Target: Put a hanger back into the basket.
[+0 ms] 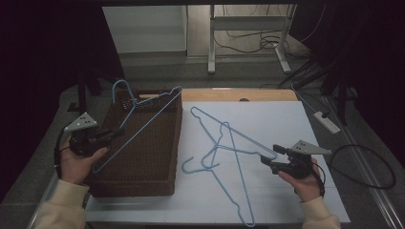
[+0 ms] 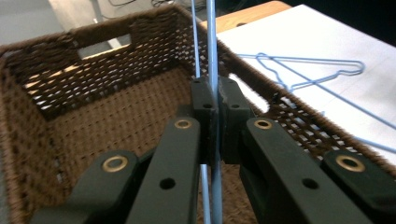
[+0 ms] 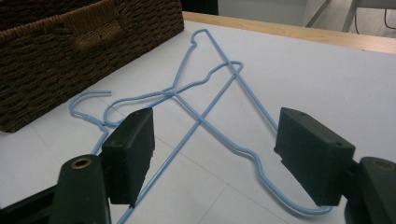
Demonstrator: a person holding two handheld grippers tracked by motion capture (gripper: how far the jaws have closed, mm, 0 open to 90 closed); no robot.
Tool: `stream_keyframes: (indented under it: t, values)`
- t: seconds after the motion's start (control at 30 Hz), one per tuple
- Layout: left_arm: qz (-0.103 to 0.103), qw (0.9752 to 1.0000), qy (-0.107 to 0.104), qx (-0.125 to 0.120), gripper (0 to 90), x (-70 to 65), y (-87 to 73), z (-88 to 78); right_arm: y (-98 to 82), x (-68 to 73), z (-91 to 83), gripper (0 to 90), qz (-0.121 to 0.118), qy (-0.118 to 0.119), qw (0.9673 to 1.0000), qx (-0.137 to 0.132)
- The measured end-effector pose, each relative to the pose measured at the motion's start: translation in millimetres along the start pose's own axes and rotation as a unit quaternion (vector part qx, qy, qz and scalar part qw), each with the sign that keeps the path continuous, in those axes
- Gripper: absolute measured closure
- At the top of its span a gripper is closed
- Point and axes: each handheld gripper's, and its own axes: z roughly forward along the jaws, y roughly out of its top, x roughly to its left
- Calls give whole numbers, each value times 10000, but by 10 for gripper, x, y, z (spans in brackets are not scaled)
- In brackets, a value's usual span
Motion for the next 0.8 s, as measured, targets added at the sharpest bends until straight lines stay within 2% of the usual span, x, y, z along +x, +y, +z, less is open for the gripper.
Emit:
stream_keyframes:
  t: [0.13, 0.3, 0.37, 0.47, 0.8]
  values:
    - [5, 10000, -45, -4, 869, 63, -43, 9, -2, -5, 3, 286, 1, 3, 10000, 13]
    - [13, 9999, -77, 119, 869, 95, -67, 58, -4, 0, 11, 286, 0, 11, 10000, 29]
    - [-8, 9997, 25, 230, 869, 115, -73, 96, -4, 4, 14, 286, -3, 11, 10000, 38]
    - [-42, 9997, 31, 255, 869, 138, -83, 122, -3, 6, 12, 286, -13, 26, 10000, 37]
    - [-18, 9971, 122, 755, 868, 212, -96, 347, -7, 16, 46, 286, -53, 81, 9999, 85]
